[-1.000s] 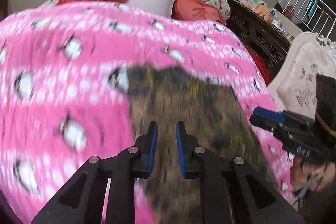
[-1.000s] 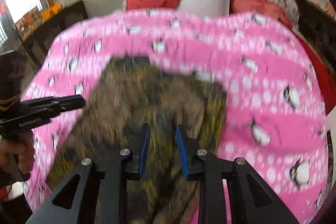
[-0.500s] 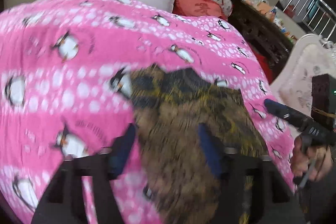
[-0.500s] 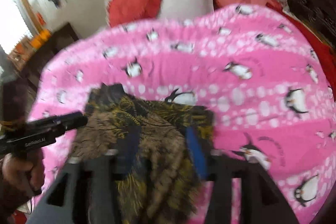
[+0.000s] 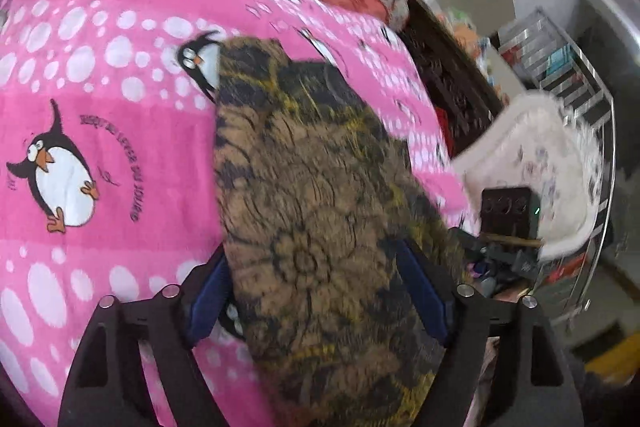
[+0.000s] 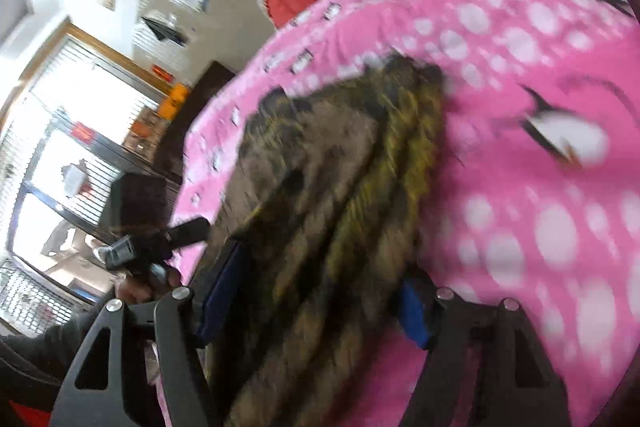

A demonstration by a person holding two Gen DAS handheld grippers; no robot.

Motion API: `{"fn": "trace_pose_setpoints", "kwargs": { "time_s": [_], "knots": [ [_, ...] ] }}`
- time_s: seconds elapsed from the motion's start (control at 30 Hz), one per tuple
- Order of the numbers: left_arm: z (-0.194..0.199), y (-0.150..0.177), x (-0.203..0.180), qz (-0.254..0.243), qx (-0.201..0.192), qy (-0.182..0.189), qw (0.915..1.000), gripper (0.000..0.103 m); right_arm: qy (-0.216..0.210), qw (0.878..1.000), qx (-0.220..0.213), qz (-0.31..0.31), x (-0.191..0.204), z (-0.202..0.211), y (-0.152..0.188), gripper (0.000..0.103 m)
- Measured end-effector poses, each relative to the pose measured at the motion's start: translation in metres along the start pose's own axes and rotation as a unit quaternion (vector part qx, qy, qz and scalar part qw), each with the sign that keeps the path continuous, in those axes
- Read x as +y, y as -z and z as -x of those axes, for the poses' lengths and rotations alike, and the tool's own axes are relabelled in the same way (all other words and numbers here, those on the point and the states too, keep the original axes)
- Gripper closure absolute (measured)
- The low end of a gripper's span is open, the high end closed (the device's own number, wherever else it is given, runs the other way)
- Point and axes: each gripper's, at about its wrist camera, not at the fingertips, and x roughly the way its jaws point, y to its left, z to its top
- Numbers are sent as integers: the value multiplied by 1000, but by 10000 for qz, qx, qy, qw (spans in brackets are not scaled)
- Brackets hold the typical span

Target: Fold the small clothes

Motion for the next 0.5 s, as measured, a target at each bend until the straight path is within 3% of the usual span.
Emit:
{"fn": "trace_pose_setpoints", "kwargs": {
  "time_s": [0.03,0.1,0.17,0.23,0.3,0.4,0.5],
  "knots": [
    [1,0,4,120,-105,36,9999,50,-72,9999,-58,41,0,-6,-6,33],
    [3,1,9,285,-252,40,9993,58,-67,9998,-125,145,-3,-14,-12,49],
    [4,4,12,332,-359,-1,9988,67,-198,9997,-149,43,-10,-15,-13,55],
    [4,5,15,359,-444,-14,9984,69,-626,9967,-495,-139,-18,-1,-10,55],
    [6,5,16,361,-487,-44,9982,72,-706,9940,-739,-394,-28,6,-9,51],
    [4,6,15,247,-493,-127,9984,72,-590,9958,-581,-400,-27,-1,-13,50],
    [2,5,19,334,-505,-186,9980,87,-356,9991,-229,-20,-13,-15,-18,45]
  ]
}}
